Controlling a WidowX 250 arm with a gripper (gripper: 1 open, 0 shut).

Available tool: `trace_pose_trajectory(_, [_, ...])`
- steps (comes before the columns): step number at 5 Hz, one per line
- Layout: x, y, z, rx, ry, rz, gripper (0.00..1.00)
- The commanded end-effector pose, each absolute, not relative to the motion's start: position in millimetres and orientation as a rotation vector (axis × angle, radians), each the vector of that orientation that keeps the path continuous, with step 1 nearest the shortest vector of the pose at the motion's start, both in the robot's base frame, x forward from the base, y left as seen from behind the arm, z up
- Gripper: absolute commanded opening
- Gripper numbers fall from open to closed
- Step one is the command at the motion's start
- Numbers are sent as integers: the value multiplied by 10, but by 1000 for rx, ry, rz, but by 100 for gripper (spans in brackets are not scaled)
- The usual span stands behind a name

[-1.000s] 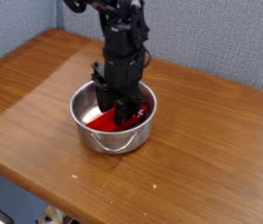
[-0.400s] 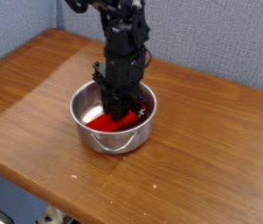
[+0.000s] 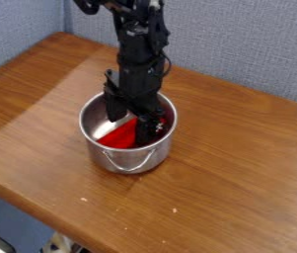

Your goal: Put the red object in the metal pot

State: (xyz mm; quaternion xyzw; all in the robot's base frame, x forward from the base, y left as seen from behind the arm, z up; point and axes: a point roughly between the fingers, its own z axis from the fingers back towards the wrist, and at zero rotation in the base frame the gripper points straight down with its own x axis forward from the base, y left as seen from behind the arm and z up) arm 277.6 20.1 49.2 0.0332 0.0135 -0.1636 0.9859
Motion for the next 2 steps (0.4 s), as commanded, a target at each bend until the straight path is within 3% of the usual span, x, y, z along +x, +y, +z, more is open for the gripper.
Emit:
trace_pose_trajectory(1, [2886,207,581,84,-18,-336,100])
trace_pose_trajectory(2, [2897,210,561,83,-17,-335,0])
